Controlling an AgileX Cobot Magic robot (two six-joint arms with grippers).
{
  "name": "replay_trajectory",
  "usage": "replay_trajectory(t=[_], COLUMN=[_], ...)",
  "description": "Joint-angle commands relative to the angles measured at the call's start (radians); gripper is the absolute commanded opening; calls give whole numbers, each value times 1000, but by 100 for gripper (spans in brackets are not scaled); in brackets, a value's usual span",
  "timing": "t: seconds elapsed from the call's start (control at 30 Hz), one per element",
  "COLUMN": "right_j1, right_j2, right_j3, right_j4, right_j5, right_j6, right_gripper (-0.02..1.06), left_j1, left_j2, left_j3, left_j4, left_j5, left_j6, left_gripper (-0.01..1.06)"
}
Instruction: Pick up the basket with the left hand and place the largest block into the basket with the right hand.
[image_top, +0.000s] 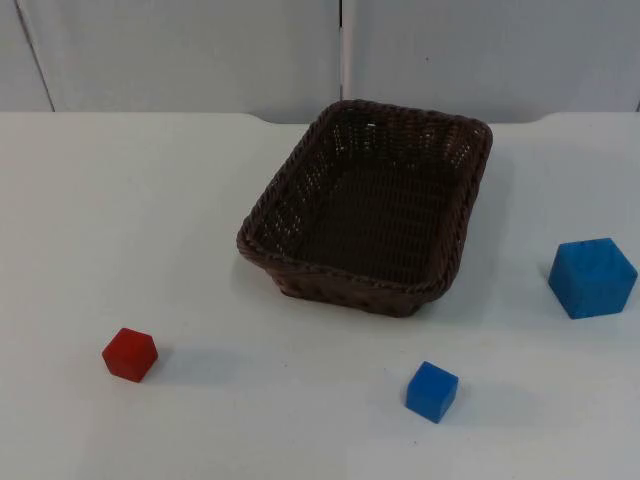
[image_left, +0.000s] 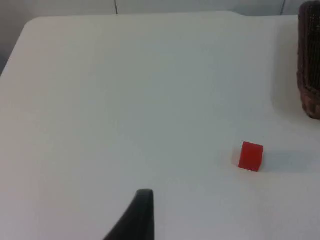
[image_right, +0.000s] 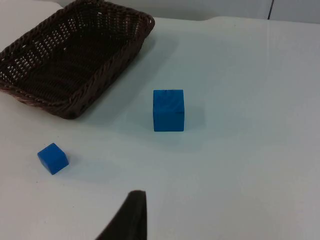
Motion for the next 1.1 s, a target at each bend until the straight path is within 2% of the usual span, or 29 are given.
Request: replay_trajectory(t=[0.0, 0.37, 0.63, 0.83, 1.07], right_j1=[-7, -7, -7, -7, -7], right_j2=[-4, -4, -4, -4, -4], right_j3=[1, 1, 1, 1, 1], right_j4=[-4, -4, -4, -4, 15], right_j5=[-5, -5, -5, -5, -5], right_j6=[-1, -1, -1, -1, -1], right_gripper=[105, 105, 105, 105, 105], left_j1=[6, 6, 6, 6, 6], left_j2=[-4, 94, 163, 217, 318], left_j3=[-28, -134, -138, -138, -138], left_j4=[-19, -47, -49, -56, -145], left_j5=[-19, -40, -52, -97, -204], left_j6=[-5, -5, -5, 2, 68], left_gripper=[105, 105, 105, 105, 105])
